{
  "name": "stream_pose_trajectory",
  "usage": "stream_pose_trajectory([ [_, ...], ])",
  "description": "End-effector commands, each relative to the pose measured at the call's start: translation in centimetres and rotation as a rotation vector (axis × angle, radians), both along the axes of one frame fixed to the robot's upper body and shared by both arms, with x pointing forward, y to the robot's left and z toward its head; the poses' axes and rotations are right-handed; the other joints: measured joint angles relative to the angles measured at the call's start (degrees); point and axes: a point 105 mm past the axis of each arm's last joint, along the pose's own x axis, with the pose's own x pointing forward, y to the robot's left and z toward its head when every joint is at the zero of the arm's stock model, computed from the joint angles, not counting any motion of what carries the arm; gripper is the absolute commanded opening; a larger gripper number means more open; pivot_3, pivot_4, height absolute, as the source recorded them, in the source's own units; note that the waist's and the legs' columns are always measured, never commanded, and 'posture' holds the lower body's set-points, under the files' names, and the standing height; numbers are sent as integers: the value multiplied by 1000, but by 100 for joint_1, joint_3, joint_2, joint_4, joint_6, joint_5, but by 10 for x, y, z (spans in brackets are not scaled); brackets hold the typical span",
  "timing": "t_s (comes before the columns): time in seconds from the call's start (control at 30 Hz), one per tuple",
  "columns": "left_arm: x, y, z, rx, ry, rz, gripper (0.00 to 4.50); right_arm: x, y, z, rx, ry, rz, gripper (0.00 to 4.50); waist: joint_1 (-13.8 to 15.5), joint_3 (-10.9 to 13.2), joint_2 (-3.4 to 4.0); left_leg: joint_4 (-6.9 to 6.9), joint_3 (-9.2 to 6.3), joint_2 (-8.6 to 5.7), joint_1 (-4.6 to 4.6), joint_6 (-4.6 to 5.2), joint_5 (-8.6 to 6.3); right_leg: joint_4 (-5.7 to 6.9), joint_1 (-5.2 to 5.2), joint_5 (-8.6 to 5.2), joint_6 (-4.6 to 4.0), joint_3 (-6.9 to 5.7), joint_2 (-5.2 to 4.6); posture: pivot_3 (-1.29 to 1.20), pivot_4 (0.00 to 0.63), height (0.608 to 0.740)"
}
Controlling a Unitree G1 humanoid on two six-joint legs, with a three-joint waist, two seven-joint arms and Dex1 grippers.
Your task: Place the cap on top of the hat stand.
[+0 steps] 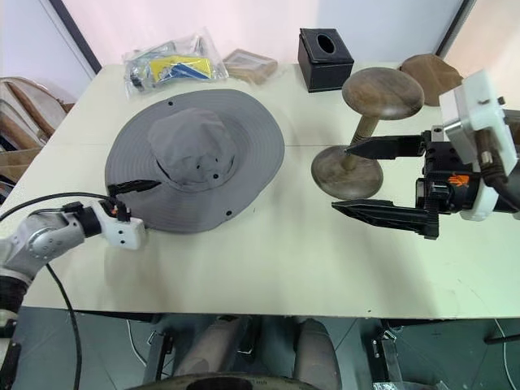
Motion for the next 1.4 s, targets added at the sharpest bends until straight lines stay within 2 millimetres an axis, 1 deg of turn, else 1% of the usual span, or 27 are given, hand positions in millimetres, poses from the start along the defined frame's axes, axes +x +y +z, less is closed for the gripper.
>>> stream_pose_trajectory([
  [0.03,16,2,-12,-2,6,74,4484,-4,0,11,-15,-58,-12,4500,13,-1,1,1,0,0,0,0,0,0,1,2,3,0,0,0,150,734],
  [0.1,22,-1,-10,-40,2,88,3949,-4,-1,11,-19,-64,-18,4500,20,-2,-1,2,0,0,0,0,0,0,2,4,6,-1,0,0,150,734],
  [0.13,25,-2,-8,-64,4,98,3570,-3,-1,12,-21,-68,-24,4500,15,-2,-1,2,0,0,0,0,0,0,2,4,6,-1,0,0,150,734],
  [0.17,28,-2,-7,-83,6,105,3084,-2,-2,12,-22,-70,-34,4500,11,-2,-1,3,0,0,0,0,0,0,1,4,7,-1,1,0,150,734],
  [0.23,36,-4,2,-124,-3,122,2324,0,-5,13,-20,-74,-57,4500,4,-1,-4,4,0,0,-1,1,1,0,-1,4,7,-1,1,0,150,734],
  [0.33,45,-8,14,-185,1,134,1069,3,-10,17,6,-78,-90,4500,-26,2,-11,4,-1,0,-8,1,1,0,-6,5,8,-1,2,0,150,734],
  [0.37,51,-10,24,-240,6,155,855,3,-12,19,22,-77,-105,4500,-24,3,-13,6,-1,0,-8,2,1,1,-6,5,8,-1,2,0,150,734],
  [0.43,63,-14,46,-369,28,194,633,3,-17,24,26,-99,-135,4500,-10,4,-16,10,-1,-1,-13,2,2,0,-6,7,12,-3,1,0,150,734],
  [0.47,69,-16,59,-437,41,207,596,3,-20,25,20,-117,-156,4500,-6,6,-21,13,-2,-2,-16,2,2,-1,-6,8,12,-5,1,0,150,734],
  [0.63,89,-36,141,-695,33,164,562,2,-40,30,35,-153,-268,4500,-45,26,-58,30,-11,-1,-30,14,8,1,-4,9,13,-14,6,0,150,734],
  [0.73,93,-52,180,-802,50,116,562,0,-48,31,38,-167,-311,4500,-46,26,-59,42,-12,-1,-33,23,5,1,21,9,14,-17,7,0,150,734],
  [0.8,96,-70,208,-866,59,64,562,-1,-54,31,35,-176,-344,4500,-46,26,-58,57,-13,-1,-29,35,-2,0,34,8,15,-19,9,0,150,734],
  [0.87,95,-92,234,-906,56,-7,562,-2,-60,32,35,-189,-373,4500,-31,30,-66,79,-18,-1,-30,45,-8,0,45,8,17,-27,10,0,150,734],
  [0.9,93,-105,247,-922,47,-50,562,-4,-62,33,40,-195,-386,4500,-25,35,-73,87,-21,-2,-32,46,-10,-2,49,9,20,-33,10,0,150,734],
  [1.0,88,-144,278,-961,41,-156,562,-6,-69,34,48,-207,-420,4500,-32,38,-79,98,-26,-5,-38,43,-17,-13,57,16,33,-41,7,0,150,734],
  [1.1,80,-187,298,-980,73,-250,562,-9,-73,34,46,-217,-447,4500,-33,40,-83,98,-26,-8,-39,47,-20,-16,60,16,36,-41,4,0,150,734],
  [1.17,72,-211,310,-998,88,-314,562,-11,-75,34,47,-227,-459,4500,-31,41,-83,98,-26,-8,-42,54,-17,-16,58,14,39,-41,3,0,150,734],
  [1.23,61,-231,316,-975,80,-398,562,-14,-77,35,49,-234,-476,4500,-41,41,-83,97,-26,-9,-44,54,-16,-16,56,13,41,-41,4,0,150,734],
  [1.27,55,-239,316,-945,64,-441,562,-16,-78,35,48,-237,-486,4500,-60,41,-82,97,-26,-8,-44,55,-17,-16,55,11,43,-41,3,0,150,734],
  [1.3,47,-247,311,-880,25,-494,562,-18,-81,34,47,-236,-503,4500,-75,40,-80,94,-26,-8,-43,55,-17,-16,54,11,43,-40,4,0,150,734],
  [1.37,37,-259,296,-768,-37,-574,562,-22,-87,33,42,-235,-537,4500,-68,40,-79,87,-26,-6,-40,54,-17,-15,51,10,42,-37,6,0,150,734],
  [1.4,34,-262,290,-733,-56,-595,562,-24,-88,32,41,-235,-548,4500,-60,37,-74,88,-26,-6,-39,54,-17,-13,52,9,42,-37,7,0,150,734],
])
